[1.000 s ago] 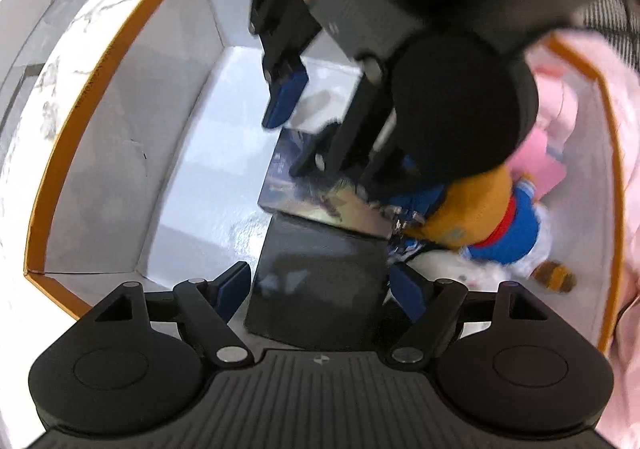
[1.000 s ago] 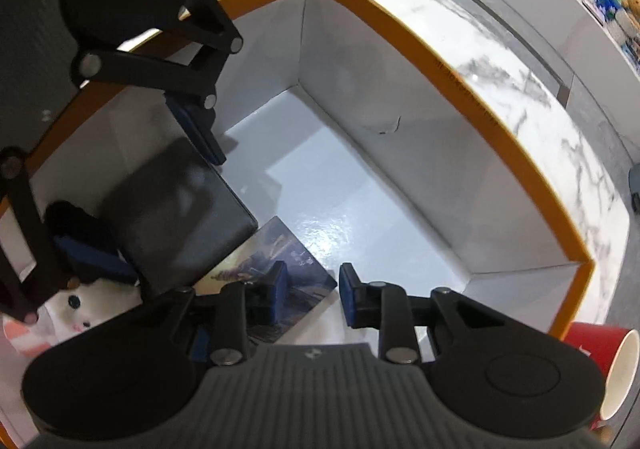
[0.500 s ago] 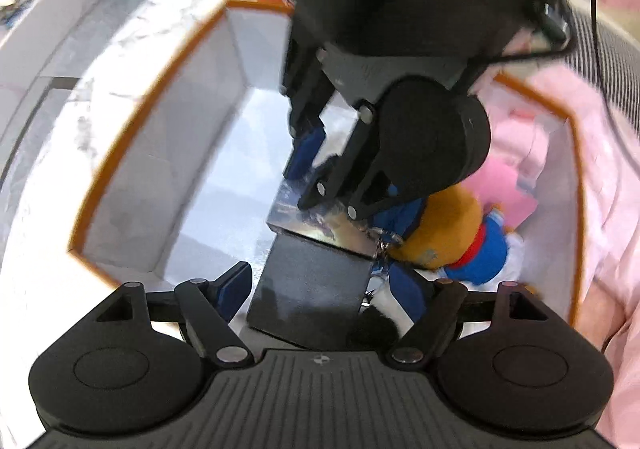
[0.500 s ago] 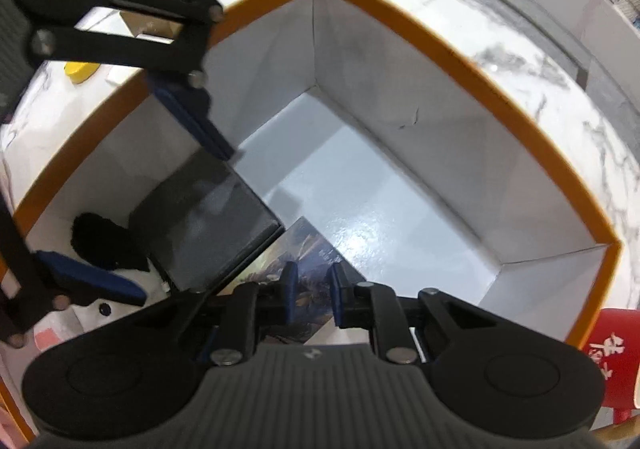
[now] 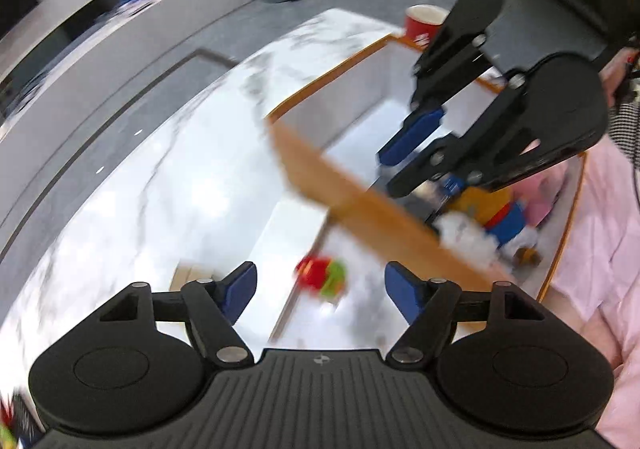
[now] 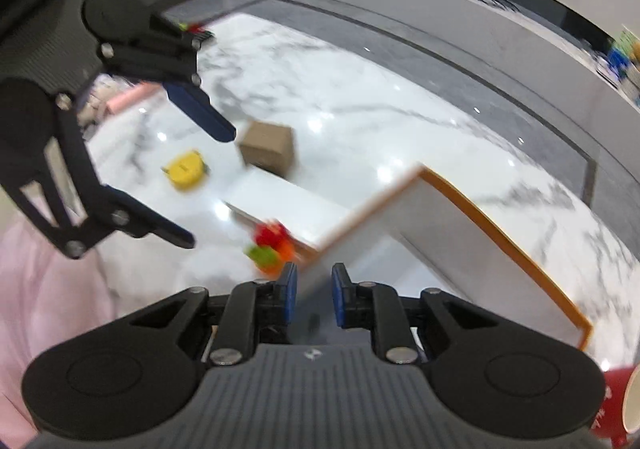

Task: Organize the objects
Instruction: 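Grasp the orange crochet fruit with the right gripper while the left gripper grasps the yellow tape measure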

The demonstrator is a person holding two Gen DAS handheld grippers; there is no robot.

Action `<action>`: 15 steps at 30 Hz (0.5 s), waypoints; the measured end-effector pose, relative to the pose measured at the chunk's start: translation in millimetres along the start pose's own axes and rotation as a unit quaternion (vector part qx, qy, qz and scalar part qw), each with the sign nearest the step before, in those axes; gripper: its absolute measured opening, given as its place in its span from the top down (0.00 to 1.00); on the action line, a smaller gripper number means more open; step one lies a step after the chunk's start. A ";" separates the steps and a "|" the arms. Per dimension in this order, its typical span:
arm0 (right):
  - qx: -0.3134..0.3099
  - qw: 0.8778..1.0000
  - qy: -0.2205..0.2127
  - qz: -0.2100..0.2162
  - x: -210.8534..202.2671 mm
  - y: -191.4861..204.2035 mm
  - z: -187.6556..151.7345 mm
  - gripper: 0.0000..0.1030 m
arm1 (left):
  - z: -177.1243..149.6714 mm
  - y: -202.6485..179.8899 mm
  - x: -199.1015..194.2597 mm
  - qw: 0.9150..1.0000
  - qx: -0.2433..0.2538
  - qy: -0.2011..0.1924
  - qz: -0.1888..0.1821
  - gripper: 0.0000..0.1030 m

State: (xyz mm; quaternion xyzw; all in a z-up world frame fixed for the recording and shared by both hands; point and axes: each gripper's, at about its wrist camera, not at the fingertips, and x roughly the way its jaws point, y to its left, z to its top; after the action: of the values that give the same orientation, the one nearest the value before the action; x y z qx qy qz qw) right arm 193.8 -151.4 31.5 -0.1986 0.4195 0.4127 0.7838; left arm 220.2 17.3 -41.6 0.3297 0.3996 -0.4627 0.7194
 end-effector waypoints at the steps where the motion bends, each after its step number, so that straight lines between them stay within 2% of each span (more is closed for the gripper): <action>1: -0.006 1.000 0.001 0.002 26.1 4.4 3.6 0.80 | -8.7 6.5 -18.1 1.000 -0.011 0.005 0.008 0.19; 2: -0.011 1.000 0.006 0.001 4.4 13.6 15.3 0.77 | -17.9 10.3 -24.2 1.000 -0.023 0.009 0.016 0.19; 4: -0.027 0.999 0.023 -0.005 8.2 22.2 23.3 0.74 | -36.0 27.2 -51.7 0.998 -0.047 0.016 0.033 0.19; 6: -0.032 0.999 0.042 -0.010 -20.0 9.2 37.0 0.74 | -52.7 34.6 -53.2 0.996 -0.066 0.019 0.048 0.19; 8: -0.031 0.998 0.062 -0.011 -8.9 17.5 43.9 0.73 | -56.1 42.6 -57.5 0.994 -0.087 0.023 0.057 0.18; 9: -0.034 0.997 0.069 -0.014 1.4 24.4 47.2 0.70 | -63.7 47.8 -52.2 0.993 -0.099 0.025 0.061 0.16; 11: -0.045 0.995 0.087 -0.026 38.3 29.0 45.0 0.63 | -53.5 60.8 -40.2 0.990 -0.121 0.027 0.065 0.16; 15: -0.053 0.988 0.138 -0.054 118.7 37.4 47.4 0.60 | -70.4 93.9 -17.3 0.983 -0.169 0.030 0.069 0.15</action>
State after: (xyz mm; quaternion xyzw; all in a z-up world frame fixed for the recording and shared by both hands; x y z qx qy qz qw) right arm 223.3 -41.5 -37.7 -0.3171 0.4899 0.3596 0.7281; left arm 284.1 116.9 -49.2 0.2441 0.4701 -0.3277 0.7823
